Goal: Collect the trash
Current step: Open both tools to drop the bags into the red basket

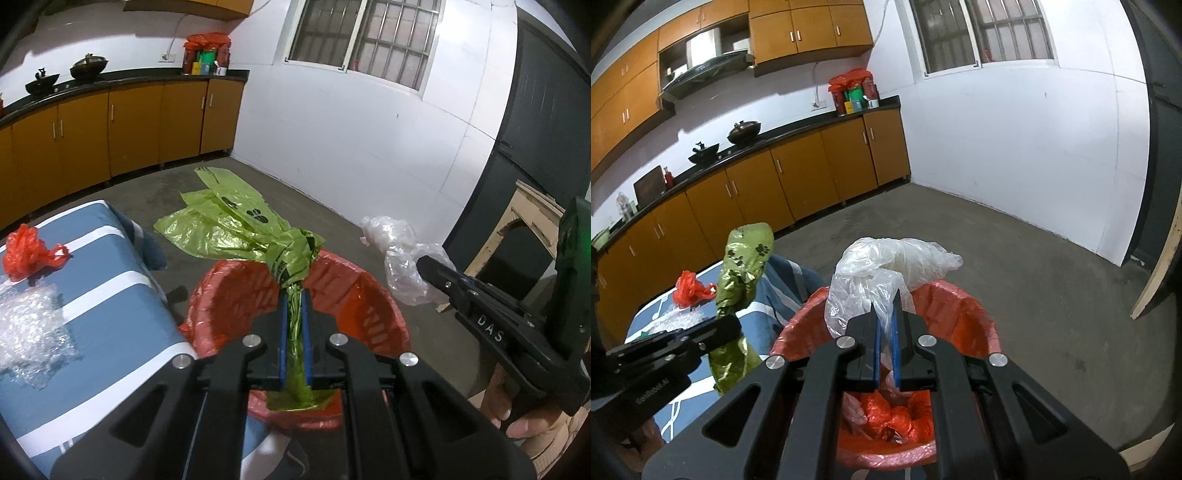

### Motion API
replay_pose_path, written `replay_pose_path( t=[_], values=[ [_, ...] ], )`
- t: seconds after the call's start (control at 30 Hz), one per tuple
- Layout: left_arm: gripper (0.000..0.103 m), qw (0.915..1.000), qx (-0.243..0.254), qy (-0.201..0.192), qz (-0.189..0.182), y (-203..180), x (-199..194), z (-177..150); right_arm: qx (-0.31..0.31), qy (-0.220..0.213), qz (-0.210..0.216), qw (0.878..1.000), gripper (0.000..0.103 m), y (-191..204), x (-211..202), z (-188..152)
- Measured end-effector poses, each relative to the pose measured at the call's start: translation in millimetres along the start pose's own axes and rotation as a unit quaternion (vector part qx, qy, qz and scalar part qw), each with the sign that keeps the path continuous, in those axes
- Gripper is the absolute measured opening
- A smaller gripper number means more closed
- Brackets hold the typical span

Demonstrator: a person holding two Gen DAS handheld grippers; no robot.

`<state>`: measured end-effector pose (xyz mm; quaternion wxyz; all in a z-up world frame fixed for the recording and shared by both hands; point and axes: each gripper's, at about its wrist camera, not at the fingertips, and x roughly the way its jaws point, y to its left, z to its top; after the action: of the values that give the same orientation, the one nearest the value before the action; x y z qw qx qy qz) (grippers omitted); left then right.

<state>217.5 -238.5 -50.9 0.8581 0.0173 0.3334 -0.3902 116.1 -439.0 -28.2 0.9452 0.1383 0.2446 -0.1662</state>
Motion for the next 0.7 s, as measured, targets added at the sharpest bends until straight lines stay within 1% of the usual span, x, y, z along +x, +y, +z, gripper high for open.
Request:
replay_pose_path(
  t=[0.17,0.23,0.3,0.33,0.37,0.43,0.57,0.63,0.7],
  values=[
    [0.01,0.9999,0.003,0.009,-0.004,-4.1,12.5,2.3,0.012,0.0,0.006,1.0,0.005,-4.5,4.0,-0.2],
    [0.02,0.9999,0.001,0.012,-0.002,-4.6,17.5,2.4,0.012,-0.001,0.008,1.0,0.007,-1.9,5.3,0.0],
    [0.026,0.9999,-0.004,0.016,0.001,-2.5,20.9,0.3,0.012,0.003,0.009,1.0,0.01,-3.8,8.6,-1.0],
    [0.028,0.9998,-0.005,0.018,0.002,-1.4,22.6,-1.0,0.014,0.005,0.009,1.0,0.015,-5.0,10.1,-2.2],
    [0.03,0.9998,-0.007,0.019,0.004,-0.1,23.6,-2.1,0.018,0.007,0.01,1.0,0.024,-6.7,10.4,-2.9],
    [0.033,0.9996,-0.012,0.022,0.01,2.4,24.8,-4.6,0.023,0.009,0.013,1.0,0.028,-8.9,10.4,-4.7],
    [0.038,0.999,-0.025,0.017,0.033,16.9,18.2,-7.9,0.022,0.012,0.01,1.0,0.028,-11.9,10.9,-5.5],
    [0.044,0.9984,-0.03,0.008,0.048,24.7,11.0,-9.5,0.022,0.013,0.008,1.0,0.028,-12.3,10.6,-4.9],
    [0.048,0.9975,-0.033,0.001,0.063,30.5,3.9,-11.8,0.023,0.014,0.008,1.0,0.028,-11.9,10.6,-4.8]
  ],
)
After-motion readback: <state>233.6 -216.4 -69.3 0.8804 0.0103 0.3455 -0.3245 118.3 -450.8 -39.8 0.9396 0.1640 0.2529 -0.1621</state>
